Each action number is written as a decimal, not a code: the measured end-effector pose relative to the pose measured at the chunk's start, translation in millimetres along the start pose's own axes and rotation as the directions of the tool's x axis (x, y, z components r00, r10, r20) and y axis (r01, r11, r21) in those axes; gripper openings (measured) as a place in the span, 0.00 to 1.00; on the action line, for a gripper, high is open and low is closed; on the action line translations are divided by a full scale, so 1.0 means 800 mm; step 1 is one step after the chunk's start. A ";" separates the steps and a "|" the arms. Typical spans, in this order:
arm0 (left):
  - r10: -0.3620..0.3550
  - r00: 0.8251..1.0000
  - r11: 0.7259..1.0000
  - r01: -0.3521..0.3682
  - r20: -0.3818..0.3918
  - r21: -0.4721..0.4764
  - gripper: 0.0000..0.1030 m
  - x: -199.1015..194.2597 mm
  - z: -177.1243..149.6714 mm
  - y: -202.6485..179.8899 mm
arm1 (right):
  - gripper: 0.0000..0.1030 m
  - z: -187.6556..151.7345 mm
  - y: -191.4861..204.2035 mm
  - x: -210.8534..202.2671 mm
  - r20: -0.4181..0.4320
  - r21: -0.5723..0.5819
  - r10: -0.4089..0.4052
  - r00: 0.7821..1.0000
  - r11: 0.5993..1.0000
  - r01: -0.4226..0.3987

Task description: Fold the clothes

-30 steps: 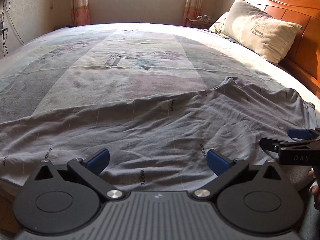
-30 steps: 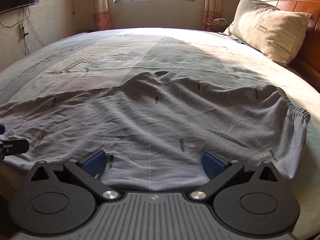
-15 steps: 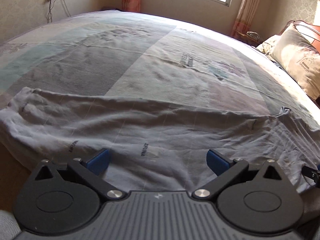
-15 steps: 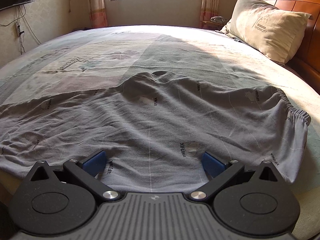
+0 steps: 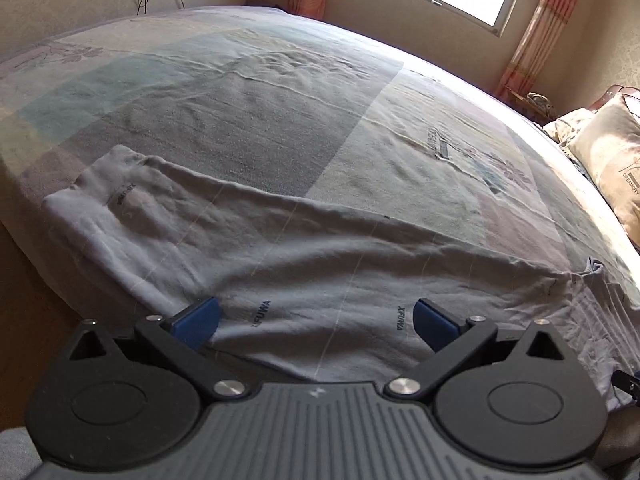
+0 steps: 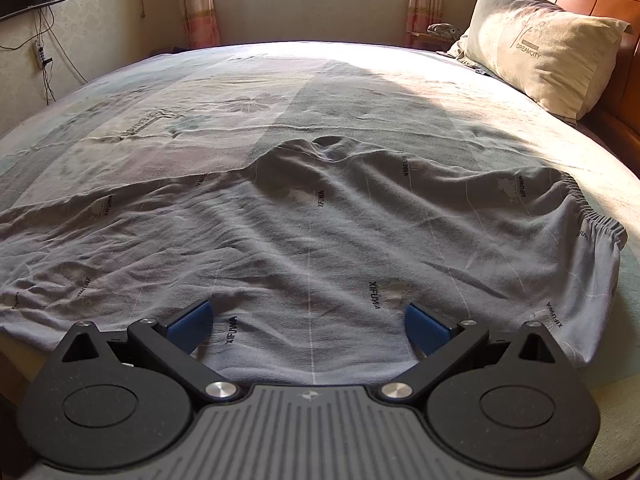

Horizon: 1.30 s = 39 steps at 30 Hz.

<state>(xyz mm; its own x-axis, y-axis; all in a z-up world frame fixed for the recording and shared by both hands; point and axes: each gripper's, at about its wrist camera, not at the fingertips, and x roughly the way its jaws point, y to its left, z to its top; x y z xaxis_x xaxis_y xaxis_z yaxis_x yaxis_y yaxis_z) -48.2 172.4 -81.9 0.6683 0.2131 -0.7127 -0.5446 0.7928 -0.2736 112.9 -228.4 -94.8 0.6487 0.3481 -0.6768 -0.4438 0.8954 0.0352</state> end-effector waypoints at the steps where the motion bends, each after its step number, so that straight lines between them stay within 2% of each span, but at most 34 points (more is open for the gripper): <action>1: -0.003 1.000 1.000 0.003 -0.010 -0.013 0.99 -0.003 0.004 0.003 | 1.00 0.000 0.000 0.000 0.000 0.001 -0.001 1.000 1.000 0.001; 3: -0.014 1.000 1.000 0.013 -0.005 -0.023 0.99 -0.008 0.018 0.008 | 1.00 0.000 0.002 0.001 0.000 -0.004 -0.005 1.000 1.000 0.005; 6: -0.031 0.998 1.000 0.031 0.048 -0.001 0.99 -0.004 0.048 0.015 | 1.00 0.000 0.003 0.002 0.001 -0.007 -0.007 1.000 1.000 0.007; 10: -0.012 0.999 1.000 0.012 0.032 0.000 0.99 0.030 0.075 0.029 | 1.00 0.000 0.004 0.002 0.002 -0.011 -0.009 1.000 1.000 0.009; 18: -0.044 0.999 0.988 0.044 -0.005 0.149 0.99 0.034 0.063 -0.017 | 1.00 0.000 0.007 0.004 0.005 -0.020 -0.014 1.000 1.000 0.014; 26: -0.068 0.997 0.950 0.079 -0.047 0.303 0.99 0.044 0.046 -0.074 | 1.00 0.001 0.007 0.005 0.004 -0.018 -0.015 1.000 1.000 0.015; 29: 0.006 1.000 0.944 0.000 -0.016 0.330 0.99 0.065 0.040 -0.094 | 1.00 0.001 0.007 0.004 0.003 -0.018 -0.012 1.000 1.000 0.012; 32: 0.111 0.994 0.972 -0.110 0.006 0.206 0.99 0.078 0.053 -0.082 | 1.00 0.001 0.007 0.003 -0.001 -0.020 -0.004 1.000 1.000 0.004; 33: 0.084 0.996 0.981 -0.084 0.005 0.173 0.99 0.071 0.057 -0.084 | 1.00 0.001 0.007 0.002 -0.002 -0.020 -0.001 1.000 1.000 0.001; 36: -0.071 0.997 0.976 0.076 -0.035 0.204 0.99 0.052 0.055 -0.117 | 1.00 0.001 0.007 0.001 -0.004 -0.018 0.007 1.000 1.000 -0.007; 37: -0.132 0.990 0.968 0.141 -0.058 0.210 0.99 0.048 0.054 -0.129 | 1.00 0.001 0.007 0.000 -0.005 -0.020 0.010 1.000 1.000 -0.010; 38: -0.215 0.972 0.951 0.231 -0.099 0.207 0.99 0.050 0.050 -0.146 | 1.00 0.001 0.008 0.000 -0.006 -0.022 0.014 1.000 1.000 -0.014; 39: -0.296 0.945 0.926 0.319 -0.141 0.201 0.99 0.052 0.046 -0.162 | 1.00 0.001 0.009 -0.001 -0.007 -0.024 0.018 1.000 1.000 -0.019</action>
<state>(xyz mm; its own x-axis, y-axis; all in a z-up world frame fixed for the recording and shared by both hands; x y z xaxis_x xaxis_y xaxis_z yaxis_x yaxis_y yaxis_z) 68.8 99.3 -52.4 0.7212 -0.1132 -0.6834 -0.1892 0.9169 -0.3515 109.7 -221.9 -93.9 0.6362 0.3626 -0.6810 -0.4703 0.8820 0.0303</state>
